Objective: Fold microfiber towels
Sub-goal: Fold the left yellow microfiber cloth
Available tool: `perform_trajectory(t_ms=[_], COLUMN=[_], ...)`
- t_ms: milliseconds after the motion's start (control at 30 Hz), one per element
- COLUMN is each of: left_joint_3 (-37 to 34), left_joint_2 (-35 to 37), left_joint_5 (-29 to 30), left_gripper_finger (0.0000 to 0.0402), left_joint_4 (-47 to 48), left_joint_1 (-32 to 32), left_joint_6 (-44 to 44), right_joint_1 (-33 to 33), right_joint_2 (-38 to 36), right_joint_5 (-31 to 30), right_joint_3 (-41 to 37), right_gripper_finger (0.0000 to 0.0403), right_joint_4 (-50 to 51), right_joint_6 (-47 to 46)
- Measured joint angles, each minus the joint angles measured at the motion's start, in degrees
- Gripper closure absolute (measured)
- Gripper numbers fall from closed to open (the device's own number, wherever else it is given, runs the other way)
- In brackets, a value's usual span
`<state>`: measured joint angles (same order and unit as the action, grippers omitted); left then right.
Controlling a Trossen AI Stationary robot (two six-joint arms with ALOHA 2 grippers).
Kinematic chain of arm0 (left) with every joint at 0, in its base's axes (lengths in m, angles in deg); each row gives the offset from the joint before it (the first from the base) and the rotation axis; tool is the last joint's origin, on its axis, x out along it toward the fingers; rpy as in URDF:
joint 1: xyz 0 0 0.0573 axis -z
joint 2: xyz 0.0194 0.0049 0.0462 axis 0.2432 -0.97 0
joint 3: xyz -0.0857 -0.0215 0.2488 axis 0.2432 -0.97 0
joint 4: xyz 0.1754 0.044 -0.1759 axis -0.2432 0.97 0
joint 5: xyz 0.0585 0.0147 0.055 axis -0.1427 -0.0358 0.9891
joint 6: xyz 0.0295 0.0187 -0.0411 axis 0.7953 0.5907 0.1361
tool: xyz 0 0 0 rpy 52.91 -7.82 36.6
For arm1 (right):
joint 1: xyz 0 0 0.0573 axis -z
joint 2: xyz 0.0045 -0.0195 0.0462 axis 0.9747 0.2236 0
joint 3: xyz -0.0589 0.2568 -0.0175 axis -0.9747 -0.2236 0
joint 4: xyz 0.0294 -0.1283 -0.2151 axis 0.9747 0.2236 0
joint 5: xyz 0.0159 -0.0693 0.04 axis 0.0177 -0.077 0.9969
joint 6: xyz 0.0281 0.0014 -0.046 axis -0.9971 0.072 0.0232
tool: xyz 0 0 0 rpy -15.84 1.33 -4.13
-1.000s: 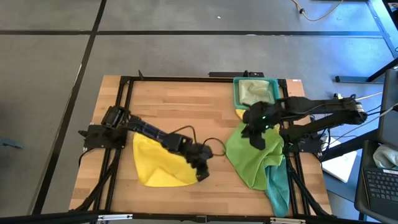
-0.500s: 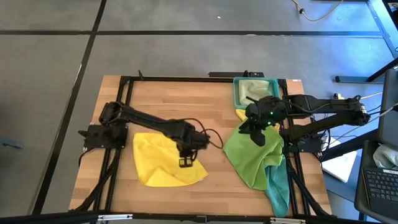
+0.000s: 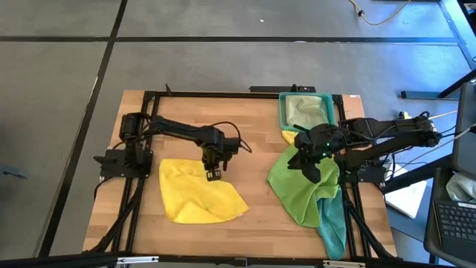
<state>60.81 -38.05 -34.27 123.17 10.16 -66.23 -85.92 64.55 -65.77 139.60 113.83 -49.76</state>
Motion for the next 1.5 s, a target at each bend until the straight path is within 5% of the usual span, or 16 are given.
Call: perform_trajectory(t_ms=[367,733,900,1200,1500], left_joint_3=[-4.0,4.2,8.7,17.0,13.5], left_joint_2=[-3.6,-3.8,-3.8,-3.2,-0.3], left_joint_5=[5.0,29.6,25.7,2.4,4.3], left_gripper_finger=[0.0400,0.0401,0.0401,0.0400,0.0401], left_joint_4=[-2.3,-12.7,-12.5,1.9,10.5], left_joint_1=[-3.0,-13.1,-17.8,-14.3,-0.8], left_joint_6=[4.8,4.6,3.4,4.2,-0.8], right_joint_1=[0.0,0.0,0.0,0.0,-0.9], right_joint_2=[0.0,0.6,0.8,2.8,9.7], right_joint_5=[-2.5,-6.2,-6.2,-6.2,-3.8], right_joint_3=[0.0,0.0,0.0,0.0,0.0], right_gripper_finger=[0.0308,0.0308,0.0308,0.0308,0.0308], right_joint_4=[-0.4,-0.5,-0.6,-4.3,-9.4], right_joint_6=[-4.8,-5.8,-9.2,-5.9,2.5])
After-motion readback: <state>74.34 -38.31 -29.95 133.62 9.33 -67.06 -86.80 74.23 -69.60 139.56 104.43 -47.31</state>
